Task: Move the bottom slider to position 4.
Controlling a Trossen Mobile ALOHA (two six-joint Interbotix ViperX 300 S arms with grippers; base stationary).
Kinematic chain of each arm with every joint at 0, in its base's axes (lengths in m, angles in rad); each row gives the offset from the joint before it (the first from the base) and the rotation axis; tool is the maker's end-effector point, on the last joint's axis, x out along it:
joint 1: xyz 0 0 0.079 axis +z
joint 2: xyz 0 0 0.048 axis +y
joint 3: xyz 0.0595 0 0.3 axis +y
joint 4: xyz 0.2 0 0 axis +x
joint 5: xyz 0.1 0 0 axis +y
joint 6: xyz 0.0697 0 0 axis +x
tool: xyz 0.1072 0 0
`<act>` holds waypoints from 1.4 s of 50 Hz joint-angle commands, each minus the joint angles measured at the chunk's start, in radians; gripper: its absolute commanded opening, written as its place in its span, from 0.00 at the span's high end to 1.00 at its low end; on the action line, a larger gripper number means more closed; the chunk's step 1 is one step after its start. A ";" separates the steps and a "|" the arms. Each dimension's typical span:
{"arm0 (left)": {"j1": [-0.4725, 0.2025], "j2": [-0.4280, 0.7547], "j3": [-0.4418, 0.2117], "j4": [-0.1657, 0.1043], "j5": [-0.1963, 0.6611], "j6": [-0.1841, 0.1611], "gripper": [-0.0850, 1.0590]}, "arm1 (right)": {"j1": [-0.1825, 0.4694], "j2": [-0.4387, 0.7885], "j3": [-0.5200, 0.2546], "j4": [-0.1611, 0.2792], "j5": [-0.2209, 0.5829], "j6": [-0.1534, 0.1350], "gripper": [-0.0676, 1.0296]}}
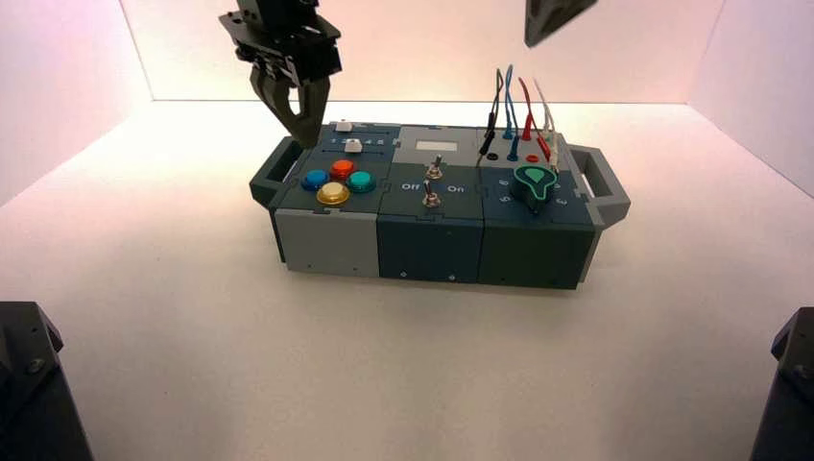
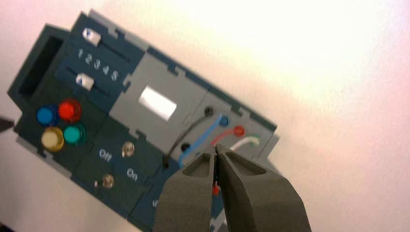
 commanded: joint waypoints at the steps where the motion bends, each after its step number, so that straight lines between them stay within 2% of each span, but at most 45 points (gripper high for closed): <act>1: 0.018 0.011 -0.048 0.005 0.002 0.003 0.95 | 0.005 -0.072 0.057 0.018 -0.046 0.002 0.96; 12: 0.060 0.044 -0.100 0.006 -0.011 0.003 0.95 | 0.008 -0.143 0.133 0.041 -0.084 0.002 0.96; 32: 0.061 0.144 -0.163 0.006 -0.025 0.000 0.95 | 0.008 -0.221 0.218 0.043 -0.126 0.002 0.96; 43: 0.063 0.155 -0.166 0.006 -0.044 0.002 0.95 | 0.008 -0.218 0.229 0.041 -0.138 0.002 0.96; 70: 0.067 0.222 -0.224 0.021 -0.046 0.005 0.95 | 0.008 -0.222 0.244 0.041 -0.152 0.000 0.96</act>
